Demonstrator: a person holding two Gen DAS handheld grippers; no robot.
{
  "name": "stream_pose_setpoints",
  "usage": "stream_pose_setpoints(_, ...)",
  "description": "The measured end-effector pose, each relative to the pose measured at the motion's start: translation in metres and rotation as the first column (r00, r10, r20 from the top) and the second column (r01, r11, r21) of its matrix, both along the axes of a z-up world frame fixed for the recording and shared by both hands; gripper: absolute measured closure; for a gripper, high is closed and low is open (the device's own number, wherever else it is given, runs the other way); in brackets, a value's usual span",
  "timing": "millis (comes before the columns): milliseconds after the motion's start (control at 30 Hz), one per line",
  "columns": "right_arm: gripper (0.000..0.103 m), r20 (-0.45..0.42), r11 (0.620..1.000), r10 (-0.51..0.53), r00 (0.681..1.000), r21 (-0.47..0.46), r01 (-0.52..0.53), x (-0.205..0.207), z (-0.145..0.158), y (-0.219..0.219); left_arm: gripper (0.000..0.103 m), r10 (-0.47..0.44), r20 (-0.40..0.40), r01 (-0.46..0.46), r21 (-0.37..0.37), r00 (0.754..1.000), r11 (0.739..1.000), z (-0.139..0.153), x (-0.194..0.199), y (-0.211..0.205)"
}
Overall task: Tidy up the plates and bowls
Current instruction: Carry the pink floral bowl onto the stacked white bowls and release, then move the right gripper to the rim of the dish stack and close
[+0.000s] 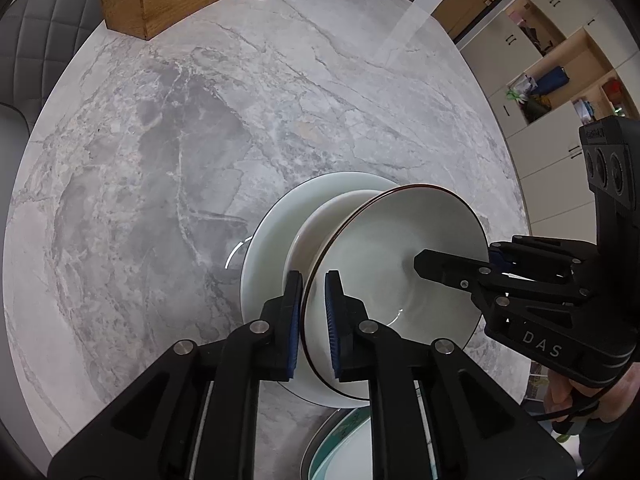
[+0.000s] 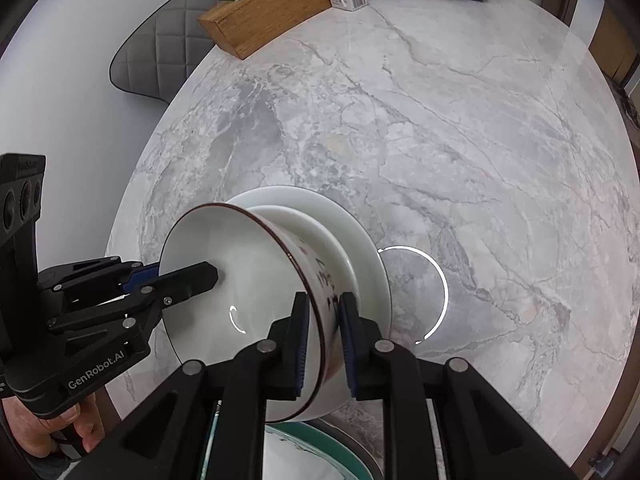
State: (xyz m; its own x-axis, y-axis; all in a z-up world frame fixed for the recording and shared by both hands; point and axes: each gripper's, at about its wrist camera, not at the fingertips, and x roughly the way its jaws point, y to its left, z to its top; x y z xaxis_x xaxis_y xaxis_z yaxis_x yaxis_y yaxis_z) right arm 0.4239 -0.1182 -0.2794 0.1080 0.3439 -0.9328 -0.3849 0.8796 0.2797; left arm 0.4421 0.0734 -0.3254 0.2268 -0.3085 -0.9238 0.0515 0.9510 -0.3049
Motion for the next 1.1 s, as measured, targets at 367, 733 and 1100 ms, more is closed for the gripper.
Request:
stream_pose_setpoints(367, 0.073, 0.076, 0.993, 0.048, 0.996, -0.115, -0.039, -0.014, 0.007, 0.018, 0.083, 0.001, -0.001, -0.001, 0.000, 1.000, 1.000, 0.001, -0.002, -0.005)
stream_pose_setpoints(733, 0.051, 0.115, 0.988, 0.041, 0.993, -0.155, -0.023, -0.014, 0.012, 0.020, 0.078, 0.039, 0.015, -0.039, 0.012, 0.999, 0.999, 0.005, -0.003, -0.004)
stream_pose_setpoints(1100, 0.000, 0.232, 0.989, -0.127, 0.965, 0.107, 0.104, -0.009, 0.078, -0.040, 0.025, 0.185, 0.221, -0.175, -0.063, 0.958, 0.983, 0.068, -0.022, 0.027)
